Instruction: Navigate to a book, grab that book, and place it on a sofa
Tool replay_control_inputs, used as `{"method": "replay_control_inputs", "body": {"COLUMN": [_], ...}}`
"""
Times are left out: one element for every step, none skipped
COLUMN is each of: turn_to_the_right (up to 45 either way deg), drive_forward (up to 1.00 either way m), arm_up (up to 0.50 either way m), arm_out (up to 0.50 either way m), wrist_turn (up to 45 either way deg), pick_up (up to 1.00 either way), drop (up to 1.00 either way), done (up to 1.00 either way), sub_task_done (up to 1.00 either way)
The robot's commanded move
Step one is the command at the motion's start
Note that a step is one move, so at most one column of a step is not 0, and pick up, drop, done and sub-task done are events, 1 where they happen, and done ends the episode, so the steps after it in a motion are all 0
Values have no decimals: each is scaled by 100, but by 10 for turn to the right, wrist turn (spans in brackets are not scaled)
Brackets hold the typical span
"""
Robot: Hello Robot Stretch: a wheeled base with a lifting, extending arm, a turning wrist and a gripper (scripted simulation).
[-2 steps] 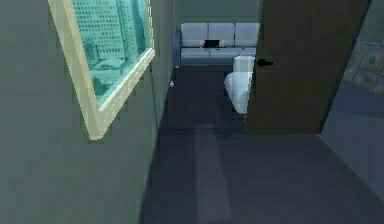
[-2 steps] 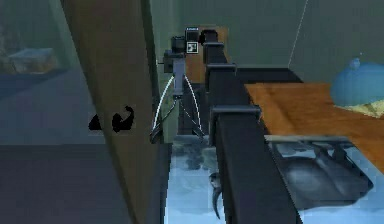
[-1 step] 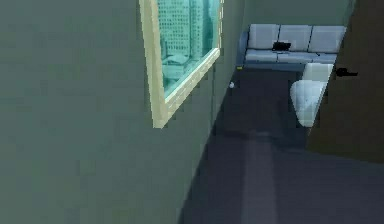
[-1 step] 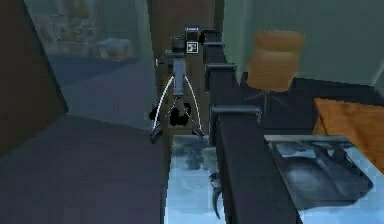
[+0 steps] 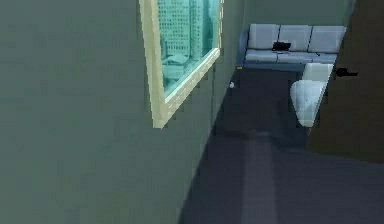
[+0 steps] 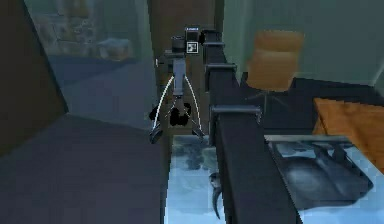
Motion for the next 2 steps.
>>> {"method": "replay_control_inputs", "body": {"turn_to_the_right": [180,0], "drive_forward": [0,100], "arm_up": [0,0], "arm_out": [0,0], "wrist_turn": [0,0], "pick_up": [0,0], "drop": [0,0], "done": [0,0], "sub_task_done": [0,0]}}
